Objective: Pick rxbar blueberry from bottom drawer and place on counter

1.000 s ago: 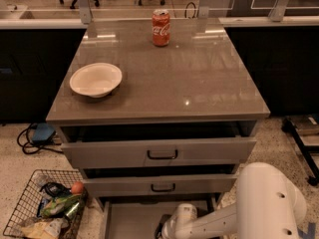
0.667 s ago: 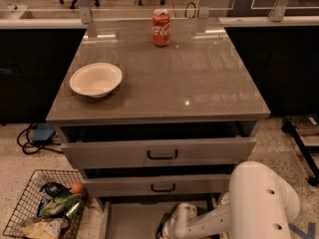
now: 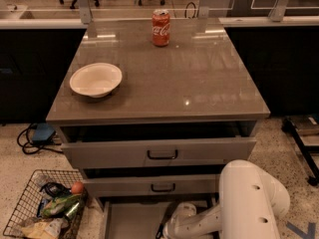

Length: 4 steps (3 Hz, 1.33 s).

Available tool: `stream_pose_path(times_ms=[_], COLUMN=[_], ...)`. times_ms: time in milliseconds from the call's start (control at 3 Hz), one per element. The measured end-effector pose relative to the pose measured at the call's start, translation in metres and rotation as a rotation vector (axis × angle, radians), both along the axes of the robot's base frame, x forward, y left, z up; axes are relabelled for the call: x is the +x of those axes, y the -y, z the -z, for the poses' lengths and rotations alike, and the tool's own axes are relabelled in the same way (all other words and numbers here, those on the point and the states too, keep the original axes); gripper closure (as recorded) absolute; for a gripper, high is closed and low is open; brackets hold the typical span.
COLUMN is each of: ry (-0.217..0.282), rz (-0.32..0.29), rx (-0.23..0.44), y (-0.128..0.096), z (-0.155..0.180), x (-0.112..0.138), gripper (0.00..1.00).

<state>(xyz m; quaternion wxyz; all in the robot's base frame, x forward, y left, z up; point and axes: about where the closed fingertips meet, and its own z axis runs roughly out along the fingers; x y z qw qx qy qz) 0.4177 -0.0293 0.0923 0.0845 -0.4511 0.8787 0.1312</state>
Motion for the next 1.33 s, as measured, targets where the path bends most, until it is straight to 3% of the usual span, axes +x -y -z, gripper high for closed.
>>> stream_pose_path(times_ms=[1333], ry=[-0.011], rz=[0.001], rx=[0.002], y=[0.003], z=[-0.016], x=[-0.002], gripper=[0.92])
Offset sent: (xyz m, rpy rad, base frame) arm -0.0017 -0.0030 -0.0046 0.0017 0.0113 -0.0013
